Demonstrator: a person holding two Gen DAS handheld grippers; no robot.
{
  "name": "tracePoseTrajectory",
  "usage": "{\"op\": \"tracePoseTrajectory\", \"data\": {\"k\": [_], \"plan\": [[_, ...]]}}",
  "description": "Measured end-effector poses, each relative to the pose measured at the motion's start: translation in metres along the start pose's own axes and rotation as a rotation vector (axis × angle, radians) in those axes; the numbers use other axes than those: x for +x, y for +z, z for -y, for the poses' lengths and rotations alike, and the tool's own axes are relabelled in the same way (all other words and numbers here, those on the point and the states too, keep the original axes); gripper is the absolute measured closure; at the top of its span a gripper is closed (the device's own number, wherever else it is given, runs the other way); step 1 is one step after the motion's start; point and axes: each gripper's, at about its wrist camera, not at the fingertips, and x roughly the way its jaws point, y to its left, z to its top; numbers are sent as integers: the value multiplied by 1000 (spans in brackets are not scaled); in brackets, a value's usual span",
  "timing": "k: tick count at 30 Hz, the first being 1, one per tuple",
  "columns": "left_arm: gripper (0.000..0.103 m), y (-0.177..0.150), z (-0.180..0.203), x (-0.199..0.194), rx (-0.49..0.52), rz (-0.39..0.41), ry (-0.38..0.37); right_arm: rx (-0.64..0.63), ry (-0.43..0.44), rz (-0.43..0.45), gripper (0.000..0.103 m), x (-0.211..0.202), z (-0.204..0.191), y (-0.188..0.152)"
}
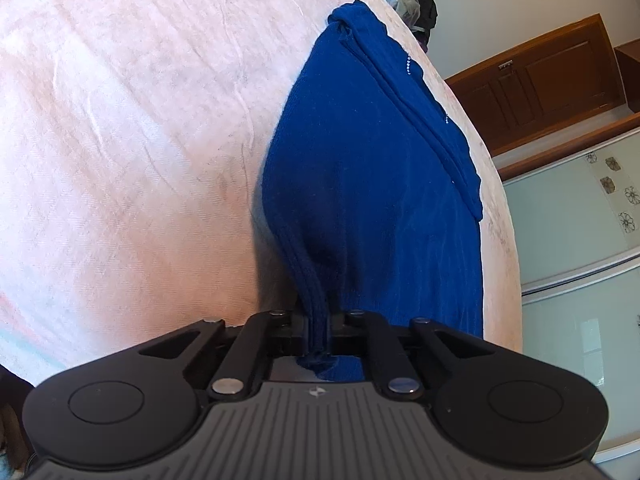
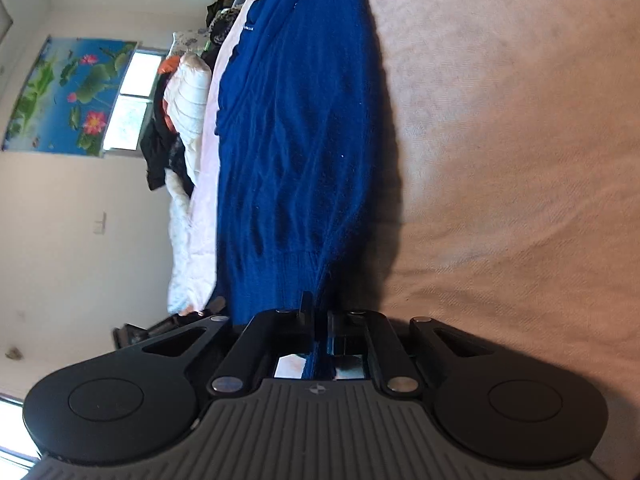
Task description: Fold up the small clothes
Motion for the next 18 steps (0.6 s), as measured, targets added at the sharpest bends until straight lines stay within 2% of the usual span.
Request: {"op": "tracePoseTrajectory", "data": {"k": [5, 10, 14, 18], "plan": [[97, 7, 3, -8, 1, 25, -26, -30, 65, 12, 93, -9, -15, 7], [97, 28, 25, -20, 36, 61, -79, -51, 144, 47, 93, -22, -34, 28], [97, 69, 54, -23, 74, 116, -133, -87, 225, 115, 93, -32, -57, 70], [97, 126, 87, -12, 115, 196, -163, -130, 271, 199, 93, -29, -80, 132]]}}
